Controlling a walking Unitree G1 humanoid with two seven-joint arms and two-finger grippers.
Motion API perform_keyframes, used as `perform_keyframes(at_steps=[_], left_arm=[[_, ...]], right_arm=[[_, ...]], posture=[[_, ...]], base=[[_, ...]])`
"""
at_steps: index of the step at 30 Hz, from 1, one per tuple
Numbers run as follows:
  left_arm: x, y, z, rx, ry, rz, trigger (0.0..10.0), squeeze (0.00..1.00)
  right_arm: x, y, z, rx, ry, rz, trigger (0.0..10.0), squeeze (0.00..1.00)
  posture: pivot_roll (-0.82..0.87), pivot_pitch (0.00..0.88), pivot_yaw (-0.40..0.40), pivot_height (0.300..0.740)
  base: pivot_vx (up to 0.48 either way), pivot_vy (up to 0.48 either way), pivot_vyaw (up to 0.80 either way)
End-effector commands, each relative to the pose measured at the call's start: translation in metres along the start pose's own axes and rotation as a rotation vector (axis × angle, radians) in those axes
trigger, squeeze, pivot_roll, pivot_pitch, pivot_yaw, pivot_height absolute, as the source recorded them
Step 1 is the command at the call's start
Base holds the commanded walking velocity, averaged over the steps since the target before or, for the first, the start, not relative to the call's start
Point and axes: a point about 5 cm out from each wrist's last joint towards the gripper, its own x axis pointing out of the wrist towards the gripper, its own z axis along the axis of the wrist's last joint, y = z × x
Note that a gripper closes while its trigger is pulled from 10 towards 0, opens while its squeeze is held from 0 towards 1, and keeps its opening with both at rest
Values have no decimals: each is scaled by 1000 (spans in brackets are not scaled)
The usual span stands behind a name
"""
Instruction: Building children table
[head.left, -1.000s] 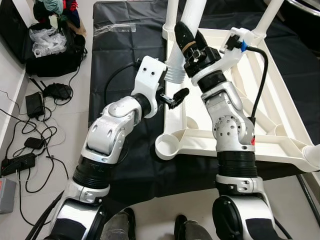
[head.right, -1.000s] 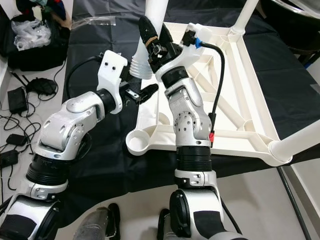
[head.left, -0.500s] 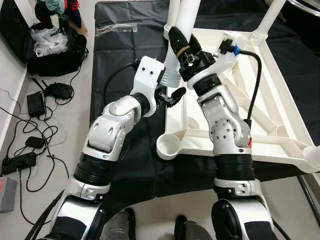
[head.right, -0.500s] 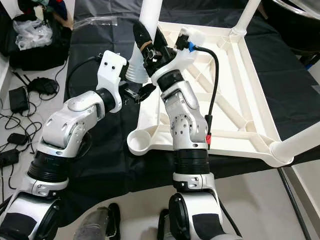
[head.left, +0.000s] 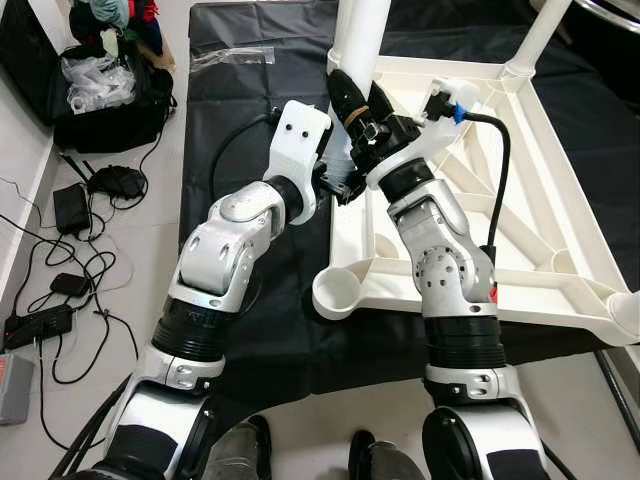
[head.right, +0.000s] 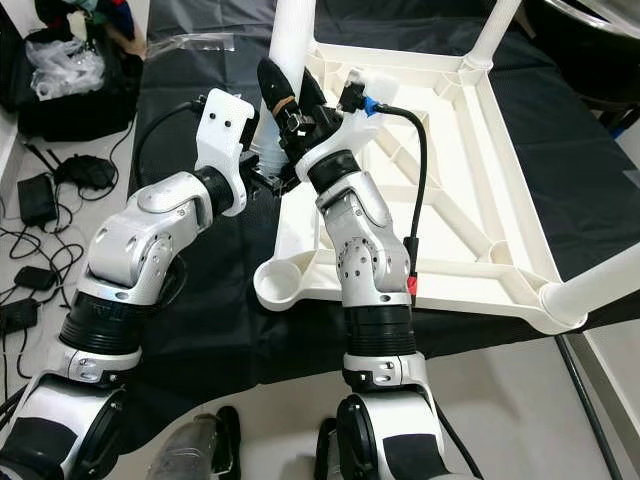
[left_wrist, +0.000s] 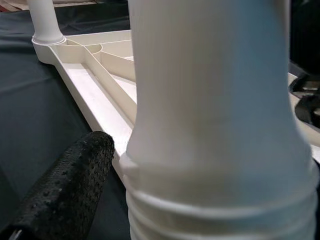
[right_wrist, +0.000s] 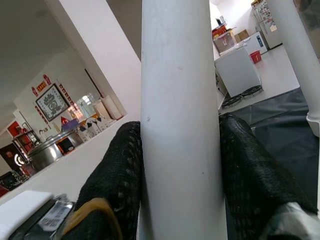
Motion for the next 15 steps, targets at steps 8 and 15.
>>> perform_keyframes(at_steps=[8,15], left_arm=[[1,6,3,10,-28,57,0,0],[-1,13,1,26,-34,123,0,0]], right_arm=[[-3,5,3,-4,-21,21,0,0],[-3,6,6,-19,-30,27,0,0]], posture=[[163,196,-34,740],[160,191,-32,740]], base=[[0,0,0],[0,0,0]])
